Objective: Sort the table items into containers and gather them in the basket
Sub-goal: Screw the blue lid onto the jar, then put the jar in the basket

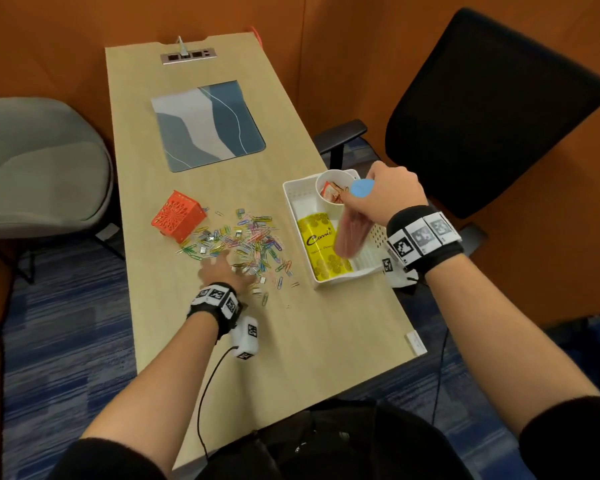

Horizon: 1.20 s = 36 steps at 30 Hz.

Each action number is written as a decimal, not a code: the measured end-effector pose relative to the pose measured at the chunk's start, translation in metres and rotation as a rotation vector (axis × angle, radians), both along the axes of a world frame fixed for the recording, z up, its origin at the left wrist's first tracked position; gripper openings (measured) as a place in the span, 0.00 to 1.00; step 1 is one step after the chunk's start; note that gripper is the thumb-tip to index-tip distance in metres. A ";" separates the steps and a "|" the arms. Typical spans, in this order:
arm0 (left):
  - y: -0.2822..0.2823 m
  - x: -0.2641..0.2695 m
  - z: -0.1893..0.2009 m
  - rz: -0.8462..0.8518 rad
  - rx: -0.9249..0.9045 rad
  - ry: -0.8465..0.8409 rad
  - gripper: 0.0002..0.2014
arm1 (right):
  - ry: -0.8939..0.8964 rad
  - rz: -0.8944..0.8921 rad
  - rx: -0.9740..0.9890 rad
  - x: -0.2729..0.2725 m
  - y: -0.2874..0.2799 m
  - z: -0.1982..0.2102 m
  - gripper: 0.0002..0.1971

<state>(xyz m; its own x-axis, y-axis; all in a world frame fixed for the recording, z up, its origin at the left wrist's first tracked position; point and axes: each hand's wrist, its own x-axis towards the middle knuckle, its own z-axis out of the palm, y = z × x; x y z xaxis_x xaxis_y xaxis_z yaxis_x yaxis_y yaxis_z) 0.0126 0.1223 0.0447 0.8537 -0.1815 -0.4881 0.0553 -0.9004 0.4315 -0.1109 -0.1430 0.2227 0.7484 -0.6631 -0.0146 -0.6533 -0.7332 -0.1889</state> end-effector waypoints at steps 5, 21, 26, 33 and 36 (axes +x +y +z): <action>0.033 -0.008 -0.036 0.067 0.226 0.103 0.50 | 0.125 -0.010 -0.084 -0.010 -0.012 -0.029 0.33; 0.029 0.037 -0.021 0.298 -0.049 0.085 0.30 | 0.388 -0.118 -0.108 0.009 -0.006 -0.042 0.24; 0.024 0.105 0.011 0.611 -0.159 -0.070 0.33 | 0.294 0.083 -0.026 0.053 0.025 -0.021 0.25; 0.017 0.197 0.031 0.711 -0.054 0.118 0.65 | 0.331 0.361 0.269 0.135 0.069 -0.079 0.21; -0.003 0.211 0.026 0.629 -0.033 0.303 0.61 | 0.388 0.426 0.392 0.163 0.085 -0.126 0.24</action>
